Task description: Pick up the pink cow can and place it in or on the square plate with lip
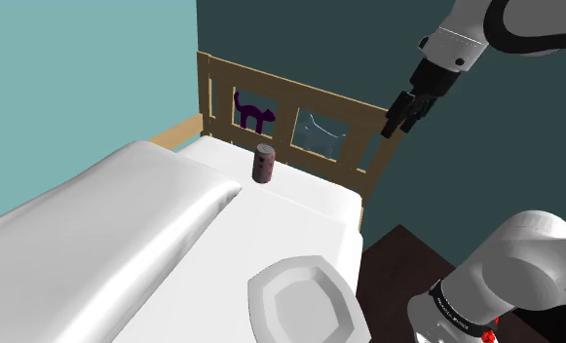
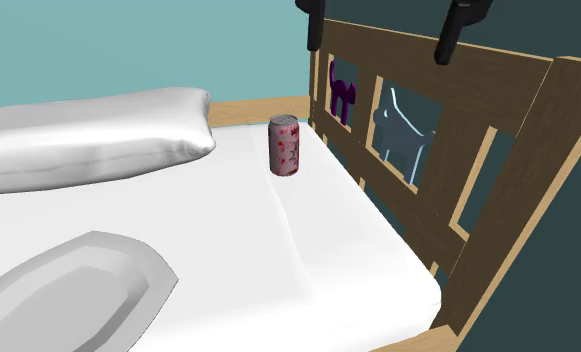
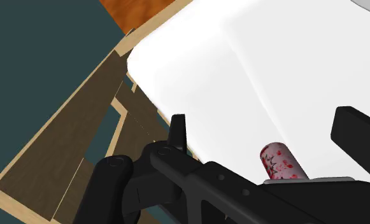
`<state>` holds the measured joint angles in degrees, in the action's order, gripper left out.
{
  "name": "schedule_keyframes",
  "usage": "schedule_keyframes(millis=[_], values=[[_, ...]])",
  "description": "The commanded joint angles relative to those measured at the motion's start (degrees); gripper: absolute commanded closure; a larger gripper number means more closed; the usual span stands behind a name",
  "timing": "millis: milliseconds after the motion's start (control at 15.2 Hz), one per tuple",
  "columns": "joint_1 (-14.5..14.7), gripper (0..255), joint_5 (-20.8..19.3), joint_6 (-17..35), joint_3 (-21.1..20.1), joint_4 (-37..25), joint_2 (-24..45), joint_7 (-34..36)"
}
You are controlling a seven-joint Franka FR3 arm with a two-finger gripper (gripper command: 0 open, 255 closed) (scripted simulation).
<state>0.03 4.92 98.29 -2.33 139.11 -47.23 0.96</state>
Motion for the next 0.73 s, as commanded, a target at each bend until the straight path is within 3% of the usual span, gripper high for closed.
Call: schedule_keyframes(millis=[0,660], values=[[0.00,0,0.00,0.00,0.00,0.00,0.00,0.00],[1.73,0,2.69,16.30,-5.08,-3.21,19.02,3.26]])
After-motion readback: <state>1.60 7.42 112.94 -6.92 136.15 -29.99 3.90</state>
